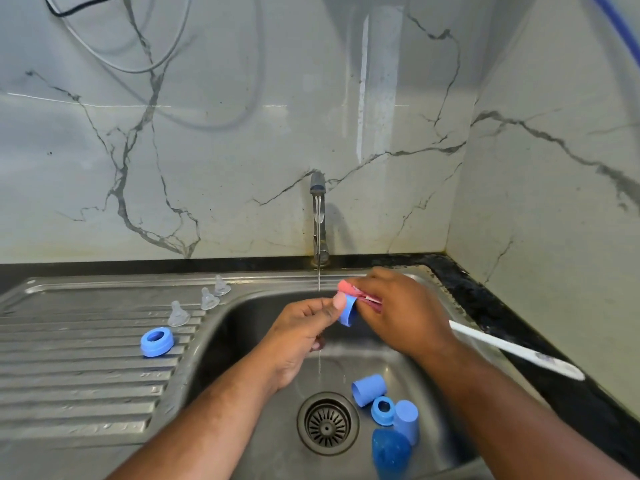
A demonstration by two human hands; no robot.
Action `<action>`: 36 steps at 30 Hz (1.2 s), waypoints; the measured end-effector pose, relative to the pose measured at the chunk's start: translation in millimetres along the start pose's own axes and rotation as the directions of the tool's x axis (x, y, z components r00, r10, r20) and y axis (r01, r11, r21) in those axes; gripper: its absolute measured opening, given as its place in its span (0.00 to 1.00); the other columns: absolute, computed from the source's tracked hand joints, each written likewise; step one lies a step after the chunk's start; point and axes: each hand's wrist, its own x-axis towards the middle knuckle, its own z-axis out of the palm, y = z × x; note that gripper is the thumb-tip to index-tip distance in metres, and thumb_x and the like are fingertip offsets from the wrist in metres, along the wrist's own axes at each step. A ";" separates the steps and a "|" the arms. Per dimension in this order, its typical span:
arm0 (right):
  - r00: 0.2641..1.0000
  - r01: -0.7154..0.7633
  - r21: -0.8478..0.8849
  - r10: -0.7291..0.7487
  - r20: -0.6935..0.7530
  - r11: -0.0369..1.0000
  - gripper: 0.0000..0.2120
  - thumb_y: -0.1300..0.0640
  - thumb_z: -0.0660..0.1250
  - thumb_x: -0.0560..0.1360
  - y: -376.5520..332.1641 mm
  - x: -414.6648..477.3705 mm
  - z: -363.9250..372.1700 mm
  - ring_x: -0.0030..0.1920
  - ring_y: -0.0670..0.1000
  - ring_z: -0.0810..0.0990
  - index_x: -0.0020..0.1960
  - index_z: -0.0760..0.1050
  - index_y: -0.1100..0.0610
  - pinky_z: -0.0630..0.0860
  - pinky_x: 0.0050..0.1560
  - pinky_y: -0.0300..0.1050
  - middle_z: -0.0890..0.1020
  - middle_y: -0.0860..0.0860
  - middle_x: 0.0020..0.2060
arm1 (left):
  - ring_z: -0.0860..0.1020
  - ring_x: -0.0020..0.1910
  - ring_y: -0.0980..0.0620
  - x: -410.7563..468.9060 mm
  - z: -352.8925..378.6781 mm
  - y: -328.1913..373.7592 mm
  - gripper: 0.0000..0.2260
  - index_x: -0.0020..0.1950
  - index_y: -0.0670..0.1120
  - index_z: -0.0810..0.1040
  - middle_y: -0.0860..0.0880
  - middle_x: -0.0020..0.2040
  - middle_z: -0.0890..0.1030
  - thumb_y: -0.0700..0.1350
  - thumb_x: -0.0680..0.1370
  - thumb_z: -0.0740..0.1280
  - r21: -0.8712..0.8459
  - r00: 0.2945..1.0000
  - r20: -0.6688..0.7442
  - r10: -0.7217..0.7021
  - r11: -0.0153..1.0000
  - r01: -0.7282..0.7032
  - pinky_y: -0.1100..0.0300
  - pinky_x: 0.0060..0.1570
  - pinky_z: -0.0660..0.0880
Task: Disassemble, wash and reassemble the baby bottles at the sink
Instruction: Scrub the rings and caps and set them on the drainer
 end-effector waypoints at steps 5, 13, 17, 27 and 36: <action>0.986 -0.151 0.297 0.121 0.117 0.943 0.05 0.42 0.67 0.79 0.8 5.1 -0.9 0.33 0.42 0.72 0.47 0.81 0.37 0.66 0.35 0.43 0.76 0.40 0.31 | 0.69 0.40 0.58 -2.5 -4.0 -0.6 0.16 0.55 0.46 0.83 0.48 0.46 0.77 0.55 0.74 0.72 0.001 0.994 0.037 0.107 0.994 -0.108 0.63 0.39 0.66; 0.999 -0.001 0.036 0.002 -0.037 0.999 0.14 0.48 0.69 0.76 1.9 0.4 1.4 0.43 0.48 0.79 0.62 0.81 0.40 0.72 0.38 0.45 0.80 0.44 0.45 | 0.74 0.42 0.62 -2.1 2.8 4.7 0.17 0.55 0.50 0.85 0.58 0.43 0.82 0.61 0.74 0.73 -0.028 1.000 0.000 -0.005 1.000 0.005 0.58 0.43 0.66; 0.999 -0.051 0.216 0.052 0.000 0.975 0.11 0.45 0.67 0.79 -0.4 4.9 -3.7 0.42 0.46 0.79 0.60 0.81 0.39 0.76 0.41 0.47 0.81 0.43 0.42 | 0.71 0.43 0.57 -3.9 0.3 3.9 0.10 0.53 0.54 0.84 0.49 0.47 0.77 0.54 0.74 0.73 -0.039 0.993 0.030 0.116 0.993 -0.114 0.58 0.43 0.65; 0.983 0.170 -0.110 -0.176 -0.051 0.979 0.16 0.52 0.72 0.74 -9.5 1.2 -4.3 0.45 0.48 0.78 0.60 0.81 0.42 0.68 0.33 0.42 0.79 0.43 0.45 | 0.73 0.47 0.52 -5.2 4.4 4.3 0.14 0.56 0.48 0.85 0.46 0.50 0.81 0.54 0.75 0.72 -0.150 1.000 0.016 0.004 0.989 -0.002 0.60 0.43 0.72; 0.985 0.092 -0.129 -0.110 -0.136 0.987 0.16 0.51 0.72 0.74 -12.6 1.5 -10.6 0.44 0.50 0.78 0.61 0.81 0.44 0.67 0.33 0.41 0.79 0.44 0.43 | 0.84 0.53 0.47 -1.6 7.4 4.9 0.17 0.62 0.36 0.76 0.39 0.54 0.84 0.38 0.74 0.70 -0.452 0.995 0.079 0.066 0.891 -0.023 0.57 0.53 0.81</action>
